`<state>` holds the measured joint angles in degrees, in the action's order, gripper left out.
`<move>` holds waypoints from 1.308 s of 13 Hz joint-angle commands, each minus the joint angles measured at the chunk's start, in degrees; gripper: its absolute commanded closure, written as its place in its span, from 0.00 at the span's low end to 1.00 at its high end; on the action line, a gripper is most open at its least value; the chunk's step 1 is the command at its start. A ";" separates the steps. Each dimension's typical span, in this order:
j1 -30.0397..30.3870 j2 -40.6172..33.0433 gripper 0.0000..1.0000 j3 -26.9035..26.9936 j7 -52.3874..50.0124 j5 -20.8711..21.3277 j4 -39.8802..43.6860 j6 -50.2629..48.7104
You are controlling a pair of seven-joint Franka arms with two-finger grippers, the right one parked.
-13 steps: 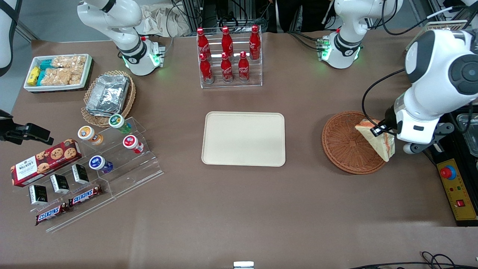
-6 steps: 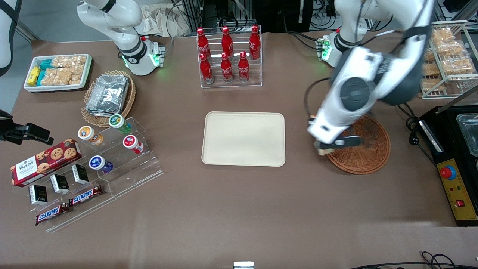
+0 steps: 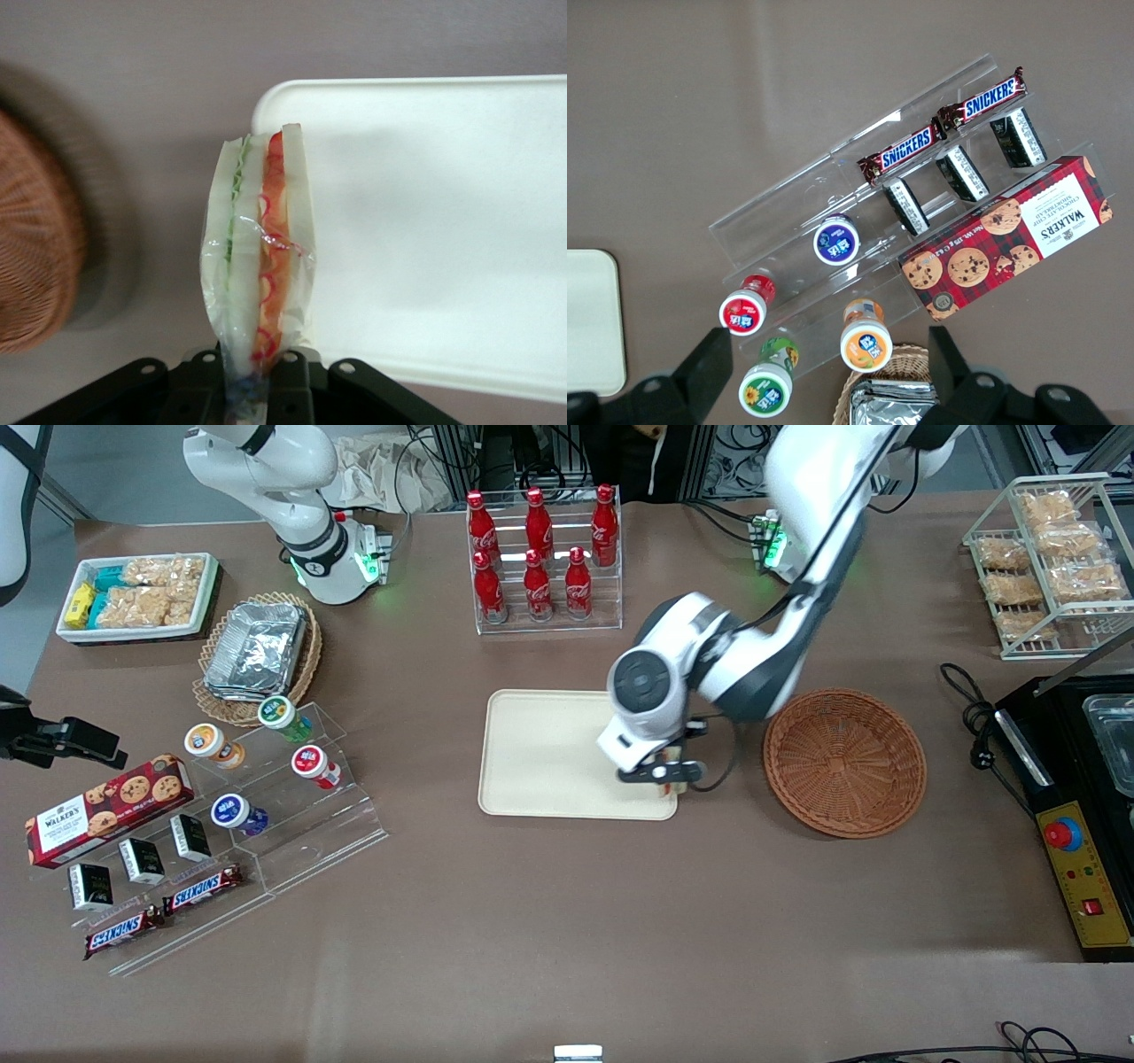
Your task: Place sandwich from basket to tray
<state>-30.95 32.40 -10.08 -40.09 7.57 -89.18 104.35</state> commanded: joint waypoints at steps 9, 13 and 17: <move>-0.96 5.92 0.00 0.76 0.54 5.61 3.05 4.20; 3.60 -0.39 0.00 0.85 4.99 4.91 3.31 -1.14; 13.08 -8.04 0.00 0.85 13.88 4.64 2.61 -6.96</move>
<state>-21.84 28.30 -8.57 -29.64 12.36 -84.64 98.67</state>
